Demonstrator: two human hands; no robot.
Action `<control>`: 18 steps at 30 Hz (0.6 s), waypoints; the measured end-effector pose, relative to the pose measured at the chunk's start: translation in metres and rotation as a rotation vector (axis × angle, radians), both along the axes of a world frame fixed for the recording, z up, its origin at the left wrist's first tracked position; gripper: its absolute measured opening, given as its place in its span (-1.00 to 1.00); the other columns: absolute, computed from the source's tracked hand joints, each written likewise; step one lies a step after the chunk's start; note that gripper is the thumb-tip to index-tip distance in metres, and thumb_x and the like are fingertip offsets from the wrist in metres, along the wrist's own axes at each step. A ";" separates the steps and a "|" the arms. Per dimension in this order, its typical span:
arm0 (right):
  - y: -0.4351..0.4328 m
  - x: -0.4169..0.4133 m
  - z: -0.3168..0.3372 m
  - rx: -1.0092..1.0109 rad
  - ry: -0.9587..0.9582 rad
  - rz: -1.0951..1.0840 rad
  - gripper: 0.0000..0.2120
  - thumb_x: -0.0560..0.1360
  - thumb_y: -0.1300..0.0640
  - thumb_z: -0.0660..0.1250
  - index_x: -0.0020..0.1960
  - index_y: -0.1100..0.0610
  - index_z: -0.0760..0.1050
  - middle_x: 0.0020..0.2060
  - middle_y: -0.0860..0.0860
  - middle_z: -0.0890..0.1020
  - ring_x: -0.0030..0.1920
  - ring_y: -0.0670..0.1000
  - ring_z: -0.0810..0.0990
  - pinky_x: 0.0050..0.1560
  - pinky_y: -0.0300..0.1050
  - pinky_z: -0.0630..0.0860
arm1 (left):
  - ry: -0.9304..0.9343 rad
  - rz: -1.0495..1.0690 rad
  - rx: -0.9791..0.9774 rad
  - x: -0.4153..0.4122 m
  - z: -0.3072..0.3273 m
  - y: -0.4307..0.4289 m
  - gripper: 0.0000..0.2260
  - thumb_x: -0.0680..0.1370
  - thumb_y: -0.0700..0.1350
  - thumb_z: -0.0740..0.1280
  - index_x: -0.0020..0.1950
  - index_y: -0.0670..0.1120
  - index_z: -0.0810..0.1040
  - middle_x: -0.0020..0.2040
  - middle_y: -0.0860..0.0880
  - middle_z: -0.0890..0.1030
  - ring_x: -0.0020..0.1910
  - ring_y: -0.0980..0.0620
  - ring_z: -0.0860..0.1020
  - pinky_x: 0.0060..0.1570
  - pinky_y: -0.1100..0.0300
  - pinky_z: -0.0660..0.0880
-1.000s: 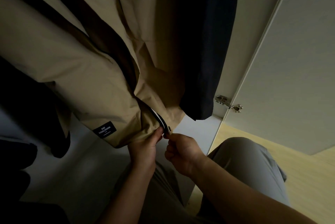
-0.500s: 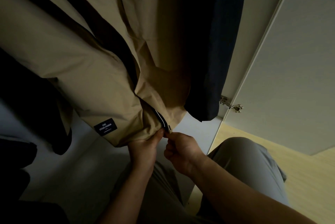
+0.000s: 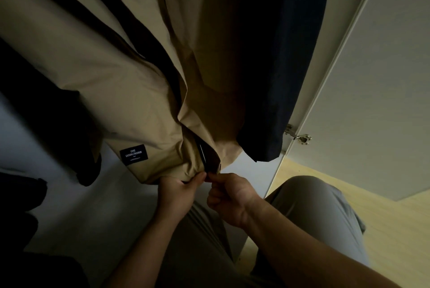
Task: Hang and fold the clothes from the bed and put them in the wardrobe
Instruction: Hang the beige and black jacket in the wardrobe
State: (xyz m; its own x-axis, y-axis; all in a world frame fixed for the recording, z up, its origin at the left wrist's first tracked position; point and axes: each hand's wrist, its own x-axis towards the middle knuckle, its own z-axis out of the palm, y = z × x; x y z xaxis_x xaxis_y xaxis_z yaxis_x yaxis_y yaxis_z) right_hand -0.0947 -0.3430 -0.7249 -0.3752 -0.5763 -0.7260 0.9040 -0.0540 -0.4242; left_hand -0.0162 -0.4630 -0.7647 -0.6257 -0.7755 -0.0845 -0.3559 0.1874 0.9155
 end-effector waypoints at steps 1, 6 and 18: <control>0.000 0.002 -0.002 -0.003 0.021 0.019 -0.88 0.58 0.30 0.28 0.11 0.22 0.40 -0.47 -0.04 0.24 -0.50 -0.08 0.18 -0.41 -0.18 0.18 | -0.022 -0.008 -0.024 0.002 -0.001 -0.001 -0.80 0.46 -0.05 0.55 -0.31 -0.07 0.63 -0.37 0.12 0.64 -0.39 0.23 0.59 -0.47 0.44 0.37; 0.005 -0.002 -0.015 0.211 0.429 0.298 -0.63 0.63 -0.14 0.26 0.09 0.17 0.59 -0.46 -0.06 0.38 -0.49 -0.08 0.31 -0.42 -0.19 0.26 | -0.102 -0.111 -0.021 0.005 -0.007 -0.010 -0.79 0.51 0.03 0.50 -0.24 -0.06 0.67 -0.31 -0.03 0.66 -0.26 0.06 0.63 -0.25 0.09 0.52; 0.010 -0.036 -0.049 0.859 1.478 0.452 -0.88 0.63 -0.21 0.09 0.14 -0.25 0.27 -0.21 -0.12 0.50 -0.34 -0.15 0.48 -0.54 -0.33 0.30 | 0.166 -0.168 0.444 0.008 -0.004 -0.008 -0.93 0.57 -0.24 0.41 0.03 -0.20 0.65 -0.06 -0.17 0.72 -0.09 -0.14 0.71 -0.10 0.00 0.65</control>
